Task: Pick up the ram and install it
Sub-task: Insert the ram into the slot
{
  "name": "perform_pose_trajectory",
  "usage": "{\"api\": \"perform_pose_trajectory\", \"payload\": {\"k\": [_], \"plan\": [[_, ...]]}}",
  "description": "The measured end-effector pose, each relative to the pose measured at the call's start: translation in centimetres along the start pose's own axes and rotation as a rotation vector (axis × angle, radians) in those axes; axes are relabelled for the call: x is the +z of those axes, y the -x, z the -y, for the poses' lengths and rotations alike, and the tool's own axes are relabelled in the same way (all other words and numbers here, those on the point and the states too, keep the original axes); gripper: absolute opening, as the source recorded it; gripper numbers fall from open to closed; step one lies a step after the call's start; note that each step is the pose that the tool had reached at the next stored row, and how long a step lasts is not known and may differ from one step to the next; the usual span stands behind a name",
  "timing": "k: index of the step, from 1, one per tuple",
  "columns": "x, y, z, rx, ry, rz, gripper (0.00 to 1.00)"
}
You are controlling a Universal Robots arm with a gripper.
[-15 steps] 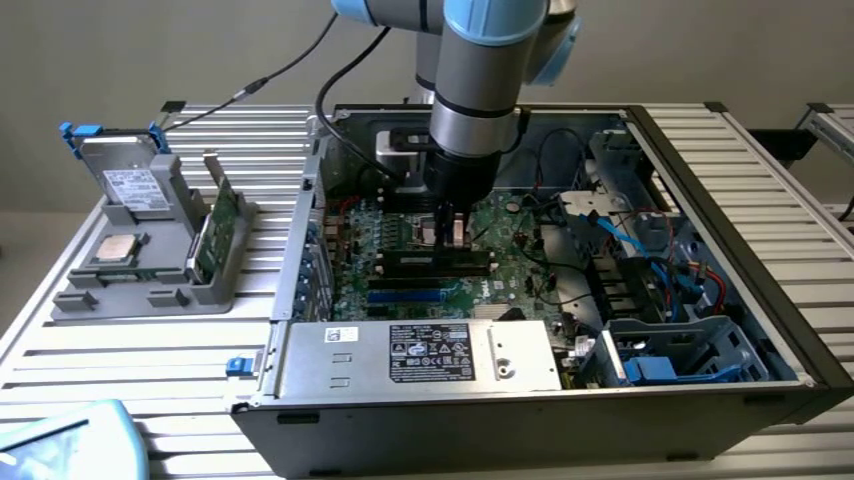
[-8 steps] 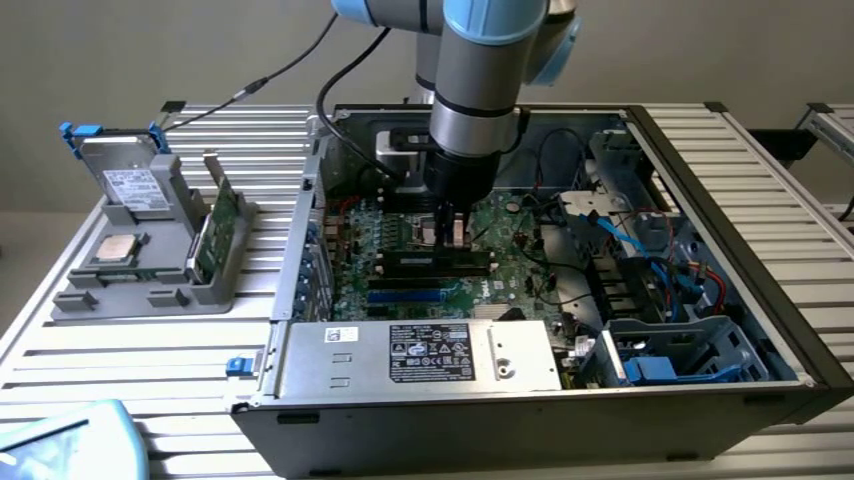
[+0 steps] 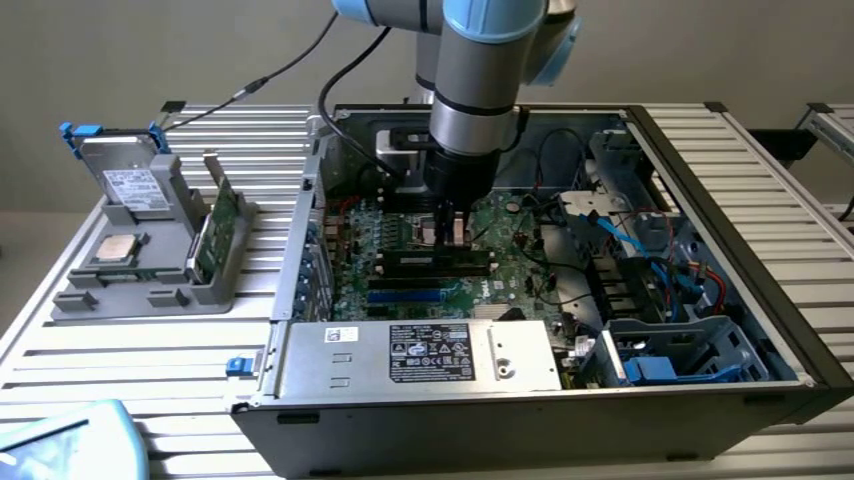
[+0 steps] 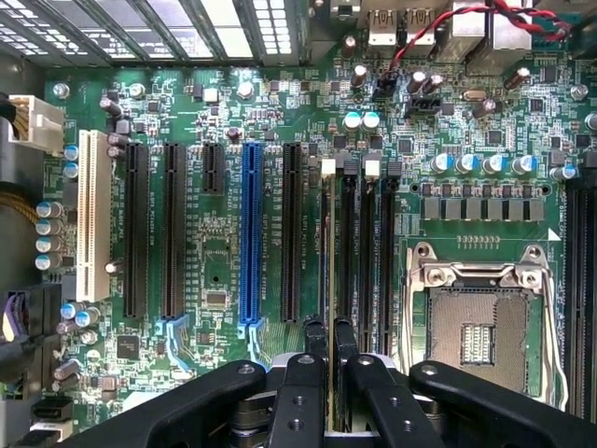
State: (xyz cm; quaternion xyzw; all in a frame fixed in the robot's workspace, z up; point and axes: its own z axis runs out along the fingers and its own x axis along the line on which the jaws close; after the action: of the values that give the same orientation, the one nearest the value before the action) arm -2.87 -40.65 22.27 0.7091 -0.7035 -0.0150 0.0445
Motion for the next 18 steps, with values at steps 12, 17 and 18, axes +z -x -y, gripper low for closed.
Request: {"api": "perform_pose_trajectory", "payload": {"k": [12, 17, 18], "plan": [[0.02, 0.12, 0.01, -0.014, -0.0006, -0.0057, 0.15], [0.05, 0.12, 0.01, -0.014, -0.0006, -0.0073, 0.15], [0.05, 0.12, 0.01, -0.014, -0.0005, -0.0078, 0.15]]}}
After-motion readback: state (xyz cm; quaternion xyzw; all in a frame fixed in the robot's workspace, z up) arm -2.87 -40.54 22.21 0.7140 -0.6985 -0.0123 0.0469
